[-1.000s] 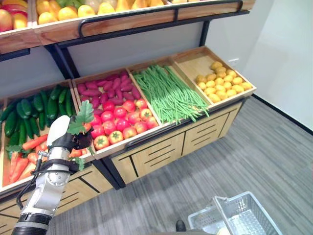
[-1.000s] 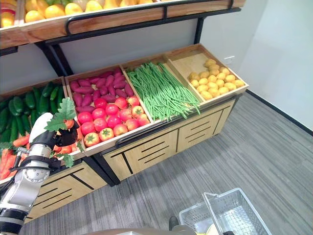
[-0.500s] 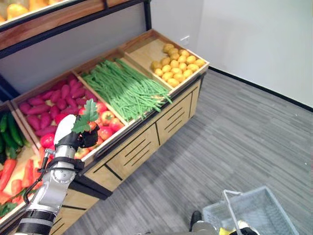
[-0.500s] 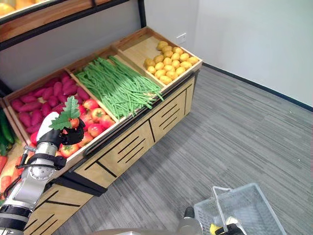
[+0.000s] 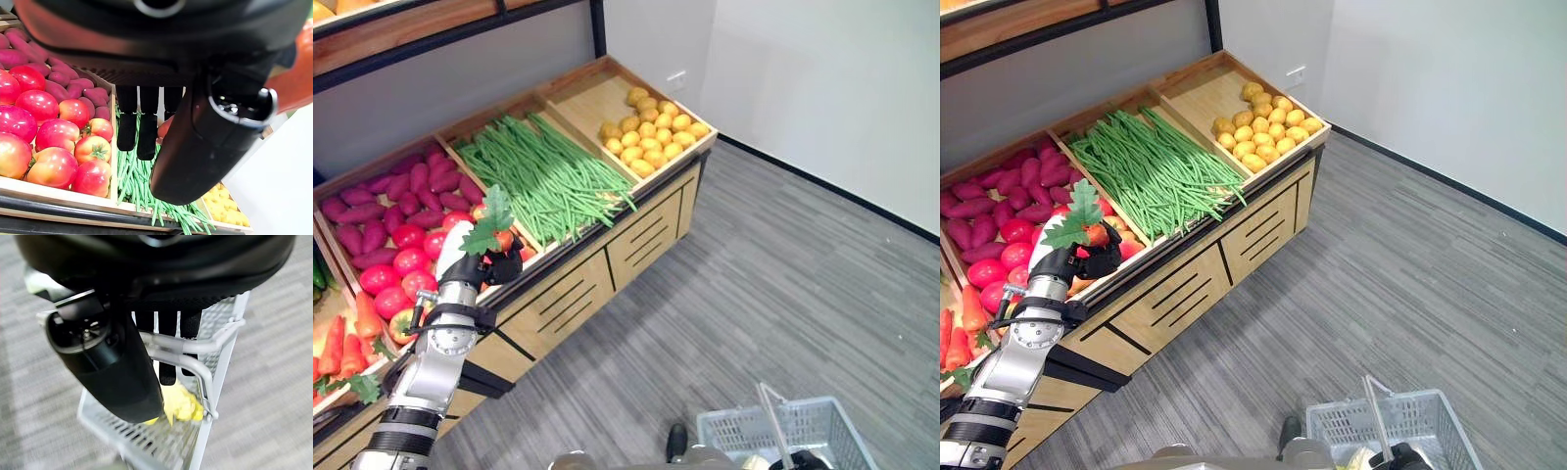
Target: Get the vegetables into the basket
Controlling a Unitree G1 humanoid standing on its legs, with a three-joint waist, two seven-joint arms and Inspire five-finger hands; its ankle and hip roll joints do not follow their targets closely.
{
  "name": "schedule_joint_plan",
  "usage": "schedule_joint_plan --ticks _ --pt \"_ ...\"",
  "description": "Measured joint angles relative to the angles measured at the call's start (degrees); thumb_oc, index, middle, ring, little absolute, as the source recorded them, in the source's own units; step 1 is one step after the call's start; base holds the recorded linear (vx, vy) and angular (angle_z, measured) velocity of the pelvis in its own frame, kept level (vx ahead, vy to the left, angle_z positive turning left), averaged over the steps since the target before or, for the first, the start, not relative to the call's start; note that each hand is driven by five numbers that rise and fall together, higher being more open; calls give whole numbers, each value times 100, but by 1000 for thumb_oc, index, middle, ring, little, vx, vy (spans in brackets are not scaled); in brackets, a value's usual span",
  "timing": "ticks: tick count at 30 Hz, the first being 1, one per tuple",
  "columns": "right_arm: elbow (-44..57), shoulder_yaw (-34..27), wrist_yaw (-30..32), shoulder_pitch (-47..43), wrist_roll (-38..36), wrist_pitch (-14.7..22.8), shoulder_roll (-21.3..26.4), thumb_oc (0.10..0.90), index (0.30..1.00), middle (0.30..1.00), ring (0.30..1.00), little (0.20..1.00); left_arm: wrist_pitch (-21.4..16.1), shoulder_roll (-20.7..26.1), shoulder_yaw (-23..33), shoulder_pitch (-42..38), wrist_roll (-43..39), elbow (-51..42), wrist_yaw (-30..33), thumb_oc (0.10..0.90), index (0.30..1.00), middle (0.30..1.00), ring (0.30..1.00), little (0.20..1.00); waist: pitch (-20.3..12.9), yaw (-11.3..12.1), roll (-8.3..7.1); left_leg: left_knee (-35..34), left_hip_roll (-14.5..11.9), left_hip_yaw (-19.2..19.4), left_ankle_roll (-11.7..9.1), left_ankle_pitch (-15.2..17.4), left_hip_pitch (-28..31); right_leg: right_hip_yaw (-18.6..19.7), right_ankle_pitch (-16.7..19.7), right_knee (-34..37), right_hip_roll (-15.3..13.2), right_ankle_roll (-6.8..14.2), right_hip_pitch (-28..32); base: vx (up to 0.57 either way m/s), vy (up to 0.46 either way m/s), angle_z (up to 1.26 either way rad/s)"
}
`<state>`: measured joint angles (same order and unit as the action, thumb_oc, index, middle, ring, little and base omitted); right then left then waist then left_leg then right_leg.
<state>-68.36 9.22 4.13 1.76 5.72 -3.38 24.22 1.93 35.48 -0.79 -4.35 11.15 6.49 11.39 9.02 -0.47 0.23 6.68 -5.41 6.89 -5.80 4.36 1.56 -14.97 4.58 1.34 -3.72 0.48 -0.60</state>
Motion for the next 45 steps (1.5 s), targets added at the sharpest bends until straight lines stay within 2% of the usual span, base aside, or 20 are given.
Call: schedule_joint_plan --ticks 1,2,5,6,12,14,15,16,17,19,20,22,24,26,29,32,36,41,44,45 --pt "-6 -11 2 -202 -1 22 22 400 300 300 300 300 -2 10 10 21 0 0 41 400 300 300 300 300 -7 -17 89 -269 114 6 248 -92 -132 148 32 -85 93 41 -182 68 426 -71" --pt "21 -19 3 -216 -1 46 6 400 300 300 300 300 -4 16 9 77 1 -1 42 400 300 300 300 300 -11 -27 112 -367 93 120 496 -168 -114 251 22 -184 150 37 -239 41 304 -82" --pt "201 -188 36 -217 -44 152 -98 400 300 300 300 300 -2 34 16 163 2 -1 30 400 300 300 300 300 39 -40 35 -452 167 372 538 -265 -31 536 -50 -419 75 86 -407 42 307 -57" --pt "235 -259 65 -137 -190 188 -151 400 300 300 300 300 0 36 17 167 5 -2 20 400 300 300 300 300 73 -118 -24 -491 320 551 587 -280 39 706 -17 -452 -36 182 -479 19 327 -42" --pt "343 -254 77 -26 -226 194 -278 400 300 300 300 300 2 124 62 171 13 -19 52 400 300 300 300 300 145 -170 -58 -265 615 1017 838 -51 77 1142 174 -553 -269 409 -621 -56 238 -40" --pt "333 -262 88 -108 -229 169 -285 400 300 300 300 300 20 186 65 172 13 -19 52 400 300 300 300 300 155 -136 -65 -210 668 1280 913 20 35 1390 316 -545 -293 499 -744 -110 195 -67" --pt "388 -250 104 -218 -228 175 -285 400 300 300 300 300 22 281 72 168 13 -19 79 400 300 300 300 300 199 -131 -85 -171 692 1609 983 90 -5 1550 683 -406 -271 644 -879 -70 149 -102" --pt "384 -203 108 -307 -227 175 -289 400 300 300 300 300 24 318 75 169 12 -17 90 400 300 300 300 300 236 -112 -64 -174 645 1757 1006 118 1 1517 995 -221 -215 731 -880 -66 137 -139" --pt "385 -195 100 -488 -227 158 -346 400 300 300 300 300 22 406 84 127 14 -10 88 400 300 300 300 300 291 -77 -20 -156 490 2019 1041 162 -42 1096 1435 199 -179 931 -860 -35 86 -102" --pt "304 -193 116 -496 -217 108 -345 400 300 300 300 300 -14 300 65 57 13 -30 87 400 300 300 300 300 322 -159 25 -234 460 2266 1157 172 -4 -113 899 -40 -507 836 -749 -22 77 -78" --pt "288 -199 145 -467 -216 68 -333 400 300 300 300 300 -8 301 66 82 12 -31 87 400 300 300 300 300 329 -100 35 -313 471 2370 1150 165 47 -285 745 -332 -627 861 -758 16 13 -63" --pt "303 -194 166 -355 -213 67 -297 400 300 300 300 300 -2 302 69 79 12 -37 91 400 300 300 300 300 339 -96 56 -373 471 2447 1163 147 69 -300 573 -660 -774 866 -644 23 -6 -44" --pt "300 -185 135 -211 -212 54 -298 400 300 300 300 300 37 317 80 102 12 -43 94 400 300 300 300 300 343 -6 66 -479 467 2675 1138 88 135 -388 210 -1103 -907 904 -472 41 -52 -53" --pt "297 -49 132 -159 -210 16 -303 400 300 300 300 300 37 315 85 126 12 -55 92 400 300 300 300 300 343 -36 65 -509 466 2788 1113 72 203 -576 -78 -1154 -925 893 -303 37 -114 -35" --pt "335 163 103 -102 -187 17 -327 400 300 300 300 300 37 305 202 292 13 -158 88 400 300 300 300 300 295 10 7 -610 474 3039 1005 9 322 -714 -154 -679 -834 881 -104 -20 -146 -39" --pt "362 255 78 -139 -153 14 -345 400 300 300 300 300 36 300 271 373 14 -185 94 400 300 300 300 300 231 79 36 -751 387 3174 789 -146 305 -583 -1 -208 -562 637 -10 -37 -227 -36" --pt "372 271 84 -129 -133 14 -361 400 300 300 300 300 10 160 251 360 8 -181 92 400 300 300 300 300 61 52 30 -713 168 3117 639 -264 205 -595 19 43 -300 430 20 25 -182 -4" --pt "372 334 94 -145 -66 28 -306 400 300 300 300 300 -20 -100 235 360 -242 -152 89 400 300 300 300 300 -30 -34 86 -735 32 2959 526 -367 235 -715 -84 76 -148 283 124 63 -237 9" --pt "349 355 100 -211 62 82 -363 400 300 300 300 300 -59 -355 138 393 -467 220 5 400 300 300 300 300 -46 21 43 -90 -144 2549 524 -370 52 -683 -247 4 -108 206 150 61 -270 -1" --pt "344 353 105 -232 64 92 -388 400 300 300 300 300 -94 -422 138 389 -503 370 -11 400 300 300 300 300 -24 58 -12 371 -225 2197 516 -367 -136 -624 -388 -226 -167 170 44 35 21 -18"
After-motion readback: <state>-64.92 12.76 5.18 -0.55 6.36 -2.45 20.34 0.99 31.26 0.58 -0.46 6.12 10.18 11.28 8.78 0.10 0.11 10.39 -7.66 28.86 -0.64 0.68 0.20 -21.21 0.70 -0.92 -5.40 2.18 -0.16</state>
